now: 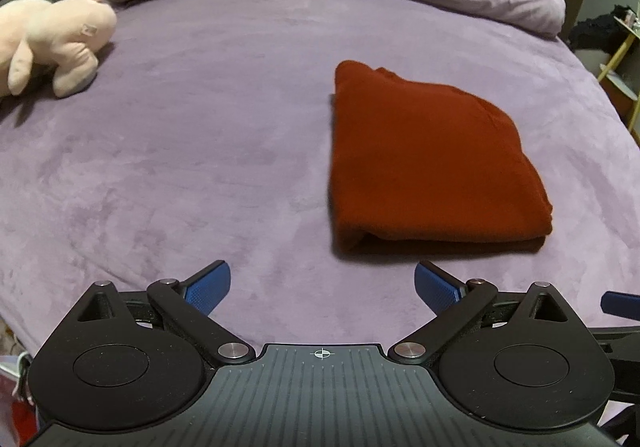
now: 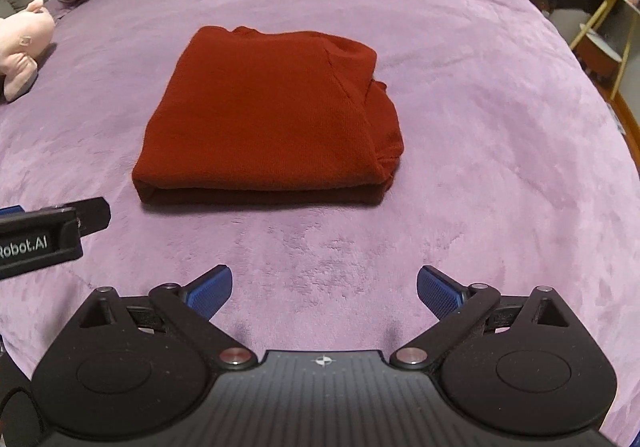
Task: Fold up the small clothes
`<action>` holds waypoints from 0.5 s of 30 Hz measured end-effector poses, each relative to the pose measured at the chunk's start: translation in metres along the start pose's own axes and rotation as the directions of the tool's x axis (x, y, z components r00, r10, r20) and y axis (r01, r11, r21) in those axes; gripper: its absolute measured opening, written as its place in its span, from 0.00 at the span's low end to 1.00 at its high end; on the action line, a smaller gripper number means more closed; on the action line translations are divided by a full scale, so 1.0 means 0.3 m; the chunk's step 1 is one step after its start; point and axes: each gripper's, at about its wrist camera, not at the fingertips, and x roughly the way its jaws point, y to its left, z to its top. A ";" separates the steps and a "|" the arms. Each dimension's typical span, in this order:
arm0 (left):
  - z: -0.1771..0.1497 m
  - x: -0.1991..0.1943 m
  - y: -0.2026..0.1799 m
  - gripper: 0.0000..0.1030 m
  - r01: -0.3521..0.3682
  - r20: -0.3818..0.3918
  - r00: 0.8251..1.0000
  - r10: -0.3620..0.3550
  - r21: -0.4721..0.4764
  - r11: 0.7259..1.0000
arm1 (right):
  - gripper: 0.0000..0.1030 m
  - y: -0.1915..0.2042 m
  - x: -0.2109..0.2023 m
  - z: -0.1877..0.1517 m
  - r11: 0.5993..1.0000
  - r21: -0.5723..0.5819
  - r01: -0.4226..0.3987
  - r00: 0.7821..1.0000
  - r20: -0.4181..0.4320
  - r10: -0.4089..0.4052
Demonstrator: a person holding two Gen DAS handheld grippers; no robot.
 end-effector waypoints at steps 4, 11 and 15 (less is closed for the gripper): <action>-0.002 0.016 -0.009 0.98 -0.004 -0.017 1.000 0.004 0.014 1.000 | 0.96 0.004 0.012 0.002 1.000 -0.004 0.010 1.000 -0.007 -0.010; 0.000 0.024 -0.012 0.98 0.003 -0.026 1.000 -0.003 0.007 1.000 | 0.96 0.006 0.022 0.014 1.000 -0.009 0.021 1.000 -0.010 -0.021; 0.000 0.024 -0.022 0.98 -0.007 -0.026 1.000 0.008 0.022 1.000 | 0.96 0.002 0.023 0.019 1.000 -0.005 0.022 1.000 -0.008 -0.022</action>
